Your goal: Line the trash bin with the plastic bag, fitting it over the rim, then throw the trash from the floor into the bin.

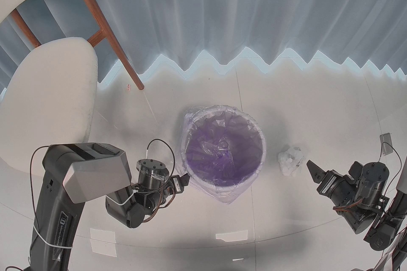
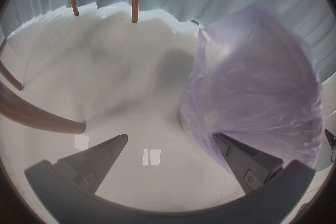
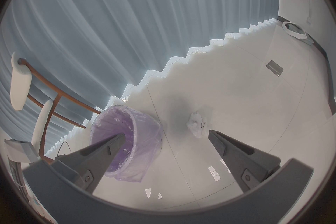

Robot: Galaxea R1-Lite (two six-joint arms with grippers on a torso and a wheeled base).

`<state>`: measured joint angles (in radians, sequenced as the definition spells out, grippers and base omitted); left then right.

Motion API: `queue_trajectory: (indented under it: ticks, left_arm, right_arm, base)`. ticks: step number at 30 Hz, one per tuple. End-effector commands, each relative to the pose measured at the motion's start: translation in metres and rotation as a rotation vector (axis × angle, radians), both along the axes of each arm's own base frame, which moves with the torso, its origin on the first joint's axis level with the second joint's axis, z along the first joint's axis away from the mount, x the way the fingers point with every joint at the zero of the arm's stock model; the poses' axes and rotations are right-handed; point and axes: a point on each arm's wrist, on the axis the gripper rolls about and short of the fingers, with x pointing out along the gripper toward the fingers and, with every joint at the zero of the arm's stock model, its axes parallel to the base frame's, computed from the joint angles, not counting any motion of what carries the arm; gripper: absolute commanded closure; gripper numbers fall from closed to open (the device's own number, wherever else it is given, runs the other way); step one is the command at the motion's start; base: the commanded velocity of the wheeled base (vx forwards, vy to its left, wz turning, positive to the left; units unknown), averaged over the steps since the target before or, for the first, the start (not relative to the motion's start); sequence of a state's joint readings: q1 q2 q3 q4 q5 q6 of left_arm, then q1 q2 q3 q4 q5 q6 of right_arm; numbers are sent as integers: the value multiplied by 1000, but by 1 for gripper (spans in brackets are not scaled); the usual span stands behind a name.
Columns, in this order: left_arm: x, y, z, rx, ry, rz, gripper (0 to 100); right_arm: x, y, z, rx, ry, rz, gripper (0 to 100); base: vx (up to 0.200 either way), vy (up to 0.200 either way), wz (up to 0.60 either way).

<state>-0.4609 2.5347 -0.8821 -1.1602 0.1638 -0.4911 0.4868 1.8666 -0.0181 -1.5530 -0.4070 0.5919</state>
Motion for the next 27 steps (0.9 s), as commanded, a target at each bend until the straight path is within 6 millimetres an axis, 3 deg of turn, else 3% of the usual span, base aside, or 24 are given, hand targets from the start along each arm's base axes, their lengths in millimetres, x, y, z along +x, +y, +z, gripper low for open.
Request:
queue_trajectory:
  ticks: [1,19,27]
  left_arm:
    - [12,-9,0,3,11,-9,0]
    - [32,-22,2,57,117,-17,0]
    - [36,-24,-7,58,129,-16,0]
  right_arm:
    - [4,2,1,8,-20,2,0]
    - [0,0,9,29,-49,-10,0]
    - [-5,-2,10,25,-49,-13,0]
  base:
    - [0,0,0]
    - [0,0,0]
    - [0,0,0]
